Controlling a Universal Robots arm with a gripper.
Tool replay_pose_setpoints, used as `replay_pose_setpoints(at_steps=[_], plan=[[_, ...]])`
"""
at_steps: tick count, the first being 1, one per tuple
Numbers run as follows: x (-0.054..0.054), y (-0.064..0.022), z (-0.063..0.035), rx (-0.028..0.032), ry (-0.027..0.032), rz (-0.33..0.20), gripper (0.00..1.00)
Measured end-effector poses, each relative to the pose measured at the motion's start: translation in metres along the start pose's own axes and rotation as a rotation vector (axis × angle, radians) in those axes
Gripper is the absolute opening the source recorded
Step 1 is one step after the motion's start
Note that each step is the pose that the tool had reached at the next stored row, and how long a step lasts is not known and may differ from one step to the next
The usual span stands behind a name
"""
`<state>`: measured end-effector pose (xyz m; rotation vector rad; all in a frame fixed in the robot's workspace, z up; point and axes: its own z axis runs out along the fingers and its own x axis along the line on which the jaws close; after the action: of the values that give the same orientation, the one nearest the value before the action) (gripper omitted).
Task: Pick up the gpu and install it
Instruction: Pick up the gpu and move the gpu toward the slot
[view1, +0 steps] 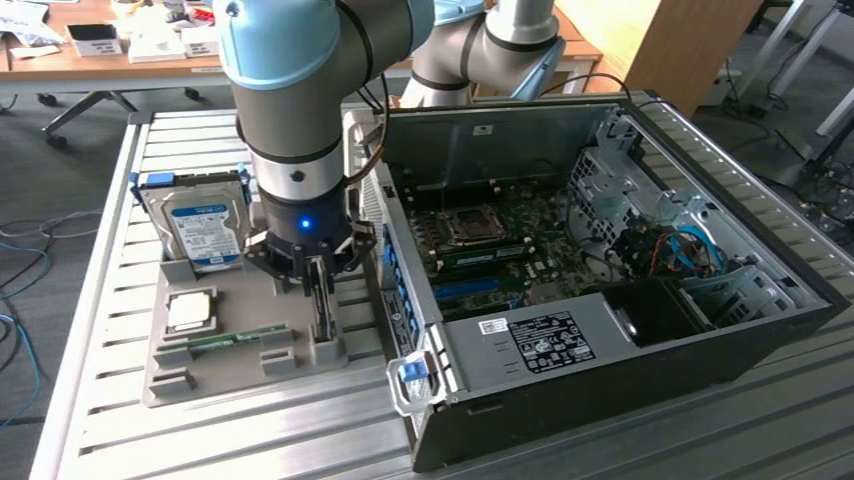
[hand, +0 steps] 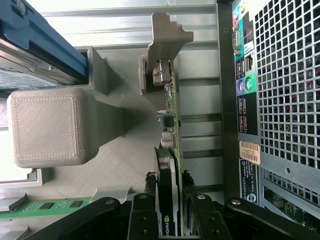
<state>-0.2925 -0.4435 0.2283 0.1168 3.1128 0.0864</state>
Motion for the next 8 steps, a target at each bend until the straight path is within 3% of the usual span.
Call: replay_pose_setpoints(at_steps=[8], plan=[[-0.0001, 0.0001, -0.0017, -0.0005, 0.0002, 0.0, 0.33]])
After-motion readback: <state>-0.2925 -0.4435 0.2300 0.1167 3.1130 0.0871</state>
